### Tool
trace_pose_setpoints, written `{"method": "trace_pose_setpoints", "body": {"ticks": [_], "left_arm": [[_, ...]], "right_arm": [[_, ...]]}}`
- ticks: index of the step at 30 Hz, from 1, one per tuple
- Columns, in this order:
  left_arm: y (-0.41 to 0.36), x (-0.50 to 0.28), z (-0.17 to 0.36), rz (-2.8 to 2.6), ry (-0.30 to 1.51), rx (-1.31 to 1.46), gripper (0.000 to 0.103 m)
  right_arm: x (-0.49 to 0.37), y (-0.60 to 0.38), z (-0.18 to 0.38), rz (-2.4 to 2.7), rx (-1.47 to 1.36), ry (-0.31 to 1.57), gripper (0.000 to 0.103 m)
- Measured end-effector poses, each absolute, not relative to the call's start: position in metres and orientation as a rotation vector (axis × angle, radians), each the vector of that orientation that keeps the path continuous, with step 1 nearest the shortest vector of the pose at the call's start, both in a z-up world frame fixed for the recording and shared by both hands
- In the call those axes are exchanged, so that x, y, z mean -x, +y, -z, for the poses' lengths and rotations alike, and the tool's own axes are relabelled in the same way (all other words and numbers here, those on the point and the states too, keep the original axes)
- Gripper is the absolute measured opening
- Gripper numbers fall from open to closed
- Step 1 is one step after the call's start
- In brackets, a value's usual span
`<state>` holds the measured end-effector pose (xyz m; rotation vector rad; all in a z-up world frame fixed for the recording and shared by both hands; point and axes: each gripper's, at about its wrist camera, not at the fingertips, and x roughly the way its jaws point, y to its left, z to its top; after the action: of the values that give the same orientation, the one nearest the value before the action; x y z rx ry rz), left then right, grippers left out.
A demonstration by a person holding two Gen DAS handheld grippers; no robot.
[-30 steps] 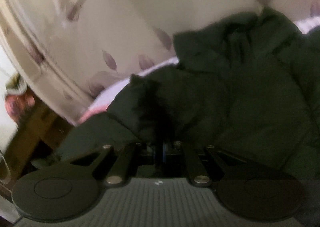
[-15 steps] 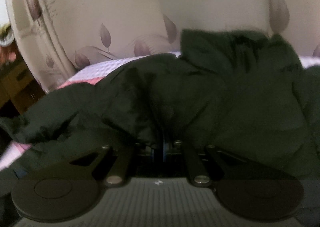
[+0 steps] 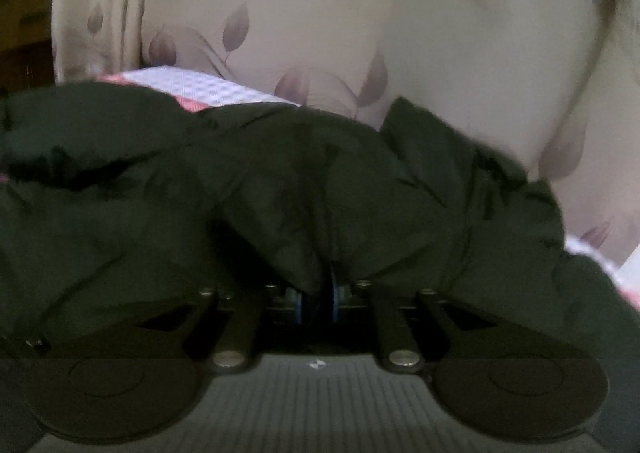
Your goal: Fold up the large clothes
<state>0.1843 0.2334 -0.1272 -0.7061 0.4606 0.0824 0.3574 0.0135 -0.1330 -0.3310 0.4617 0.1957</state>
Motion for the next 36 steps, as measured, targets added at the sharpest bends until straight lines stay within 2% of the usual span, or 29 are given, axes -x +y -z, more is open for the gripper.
{"method": "trace_pose_setpoints", "body": {"ticks": [4,7,8,9,10,11,12,17,21,23,25,28,32,36], "left_arm": [[0.279,-0.188,0.132,-0.115,0.449,0.836,0.103],[0.308,-0.185,0.136,-0.139,0.382,0.945,0.103],[0.316,-0.185,0.136,-0.14,0.364,0.967,0.103],[0.323,-0.186,0.137,-0.138,0.35,0.988,0.103],[0.33,-0.188,0.138,-0.141,0.344,1.013,0.103],[0.335,-0.19,0.14,-0.147,0.339,1.04,0.103],[0.341,-0.192,0.143,-0.155,0.33,1.074,0.103],[0.366,-0.199,0.151,-0.305,0.306,1.149,0.103],[0.376,-0.203,0.149,-0.395,0.258,1.137,0.095],[0.378,-0.205,0.146,-0.471,0.25,1.103,0.075],[0.385,-0.208,0.148,-0.486,0.254,1.11,0.03],[0.394,-0.214,0.149,-0.498,0.268,1.096,0.011],[0.388,-0.218,0.121,-0.484,0.224,0.995,0.009],[0.367,-0.228,0.061,-0.418,0.152,0.896,0.009]], "right_arm": [[-0.354,0.023,0.137,-0.158,0.407,0.441,0.018],[-0.354,0.02,0.137,-0.14,0.396,0.437,0.029],[-0.354,0.019,0.136,-0.137,0.39,0.435,0.038],[-0.354,0.018,0.135,-0.132,0.383,0.433,0.052],[-0.353,0.017,0.135,-0.127,0.378,0.429,0.059],[-0.353,0.016,0.134,-0.128,0.372,0.425,0.073],[-0.352,0.015,0.133,-0.139,0.364,0.421,0.079],[-0.351,0.015,0.132,-0.163,0.36,0.418,0.081],[-0.35,0.016,0.132,-0.164,0.364,0.413,0.081],[-0.35,0.017,0.133,-0.161,0.37,0.409,0.082],[-0.349,0.017,0.133,-0.163,0.369,0.408,0.082],[-0.349,0.015,0.133,-0.17,0.36,0.408,0.082],[-0.348,0.011,0.132,-0.184,0.335,0.402,0.084],[-0.345,0.0,0.125,-0.213,0.261,0.407,0.085]]}}
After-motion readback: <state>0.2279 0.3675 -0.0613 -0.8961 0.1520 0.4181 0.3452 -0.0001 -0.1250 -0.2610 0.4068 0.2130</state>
